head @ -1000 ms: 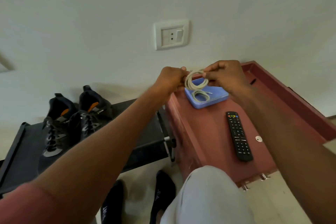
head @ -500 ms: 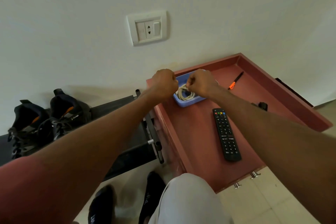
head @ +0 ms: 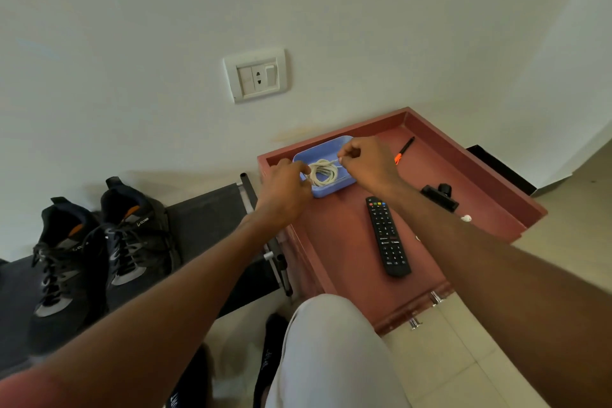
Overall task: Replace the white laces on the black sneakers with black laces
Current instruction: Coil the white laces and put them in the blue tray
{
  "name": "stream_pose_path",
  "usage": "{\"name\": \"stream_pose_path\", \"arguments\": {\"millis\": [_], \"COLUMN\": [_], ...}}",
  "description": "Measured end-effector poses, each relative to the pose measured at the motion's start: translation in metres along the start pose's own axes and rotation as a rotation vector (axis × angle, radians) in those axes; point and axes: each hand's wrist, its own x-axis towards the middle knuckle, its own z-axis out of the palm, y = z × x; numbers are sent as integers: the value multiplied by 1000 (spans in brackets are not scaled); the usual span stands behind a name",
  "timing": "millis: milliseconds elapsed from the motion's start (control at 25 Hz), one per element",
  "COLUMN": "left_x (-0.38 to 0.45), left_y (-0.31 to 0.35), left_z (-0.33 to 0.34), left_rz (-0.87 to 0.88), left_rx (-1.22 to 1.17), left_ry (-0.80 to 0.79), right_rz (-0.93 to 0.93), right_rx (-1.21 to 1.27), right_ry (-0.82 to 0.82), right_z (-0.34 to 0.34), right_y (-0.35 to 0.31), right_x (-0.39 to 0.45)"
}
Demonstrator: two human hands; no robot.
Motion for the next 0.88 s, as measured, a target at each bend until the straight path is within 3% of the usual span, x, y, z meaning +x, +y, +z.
{"name": "stream_pose_path", "arguments": {"millis": [240, 560, 720, 800, 880], "left_x": [-57, -129, -171, -191, -203], "left_y": [47, 98, 102, 101, 99], "left_z": [0, 24, 68, 88, 102], "left_rz": [160, 151, 182, 171, 187], "left_rx": [30, 425, 534, 551, 654], "left_ry": [-101, -455, -530, -598, -618], "right_rz": [68, 322, 453, 473, 417], "right_rx": [78, -117, -177, -285, -434], "right_ry": [162, 28, 218, 144, -68], "right_z": [-34, -70, -63, -59, -54], "right_y": [-1, 33, 69, 92, 114], "right_x": [-77, -170, -216, -237, -250]}}
